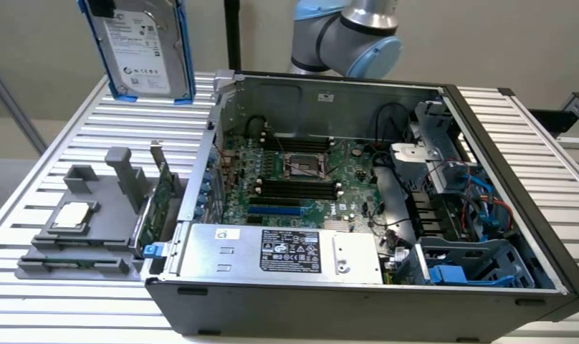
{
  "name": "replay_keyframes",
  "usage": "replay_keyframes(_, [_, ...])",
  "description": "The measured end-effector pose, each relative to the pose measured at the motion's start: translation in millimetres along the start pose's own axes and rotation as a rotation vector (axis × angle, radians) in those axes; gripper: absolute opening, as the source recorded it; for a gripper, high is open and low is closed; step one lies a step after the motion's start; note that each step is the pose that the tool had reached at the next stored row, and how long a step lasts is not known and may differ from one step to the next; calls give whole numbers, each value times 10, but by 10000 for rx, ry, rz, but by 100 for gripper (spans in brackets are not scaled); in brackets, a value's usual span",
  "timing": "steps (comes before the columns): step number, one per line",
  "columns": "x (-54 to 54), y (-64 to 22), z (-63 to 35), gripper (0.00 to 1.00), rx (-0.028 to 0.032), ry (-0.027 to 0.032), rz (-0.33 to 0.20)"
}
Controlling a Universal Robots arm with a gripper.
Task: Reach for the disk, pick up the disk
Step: 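Pick up the disk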
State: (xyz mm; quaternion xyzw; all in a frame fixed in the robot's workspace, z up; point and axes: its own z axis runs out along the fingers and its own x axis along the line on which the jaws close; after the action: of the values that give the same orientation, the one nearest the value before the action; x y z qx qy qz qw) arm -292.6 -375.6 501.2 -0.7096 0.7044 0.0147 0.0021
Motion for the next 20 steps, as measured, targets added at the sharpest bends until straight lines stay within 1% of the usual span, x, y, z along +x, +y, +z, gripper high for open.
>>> replay_keyframes(3, [51,-133,-20,33,-5,1,0])
replay_keyframes(14, [309,-560,-33,33,-4,1,0])
replay_keyframes(20, [419,-832,-40,33,-4,-5,0])
